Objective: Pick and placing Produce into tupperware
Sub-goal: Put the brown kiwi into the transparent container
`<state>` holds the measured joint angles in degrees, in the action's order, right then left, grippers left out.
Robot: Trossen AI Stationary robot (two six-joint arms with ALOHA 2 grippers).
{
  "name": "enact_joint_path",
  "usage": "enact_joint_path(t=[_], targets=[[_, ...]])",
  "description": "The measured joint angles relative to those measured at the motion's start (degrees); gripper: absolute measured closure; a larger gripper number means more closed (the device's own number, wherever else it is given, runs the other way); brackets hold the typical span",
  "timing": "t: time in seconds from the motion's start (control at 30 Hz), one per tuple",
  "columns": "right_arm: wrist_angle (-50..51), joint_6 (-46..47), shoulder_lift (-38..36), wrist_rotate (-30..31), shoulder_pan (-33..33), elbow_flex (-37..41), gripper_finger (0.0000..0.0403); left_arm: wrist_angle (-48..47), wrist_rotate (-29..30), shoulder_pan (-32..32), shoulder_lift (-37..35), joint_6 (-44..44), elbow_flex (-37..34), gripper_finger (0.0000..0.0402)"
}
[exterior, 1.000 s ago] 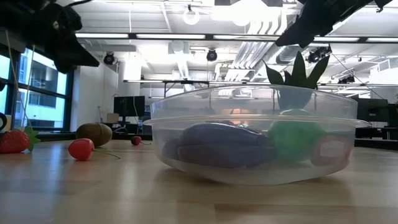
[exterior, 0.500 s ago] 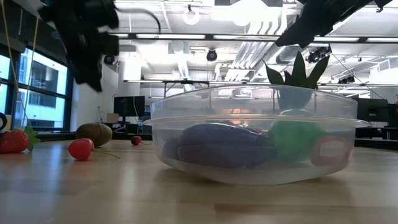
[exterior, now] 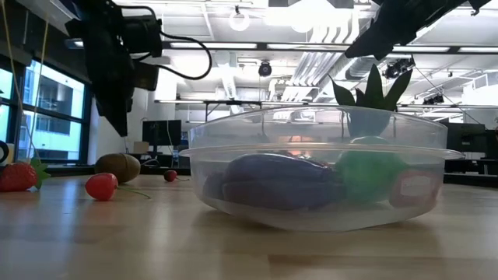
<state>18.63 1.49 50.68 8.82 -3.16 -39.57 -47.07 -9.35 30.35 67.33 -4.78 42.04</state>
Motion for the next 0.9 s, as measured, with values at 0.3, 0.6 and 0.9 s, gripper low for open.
enact_joint_path(t=[0.3, 0.6, 0.9], targets=[[0.0, 0.01, 0.0, 0.0, 0.0, 0.0, 0.0377, -0.8, 1.07, 0.02, 0.11, -0.17, 0.0, 0.0331], [0.0, 0.0, 0.0, 0.01, 0.0, 0.0, 0.0377, -0.21, 0.02, -1.73, 2.09, -0.17, 0.02, 0.0211], [0.0, 0.01, 0.0, 0.02, 0.01, 0.0, 0.0377, 1.27, 1.31, -3.11, 5.7, 11.21, 0.02, 0.0131]])
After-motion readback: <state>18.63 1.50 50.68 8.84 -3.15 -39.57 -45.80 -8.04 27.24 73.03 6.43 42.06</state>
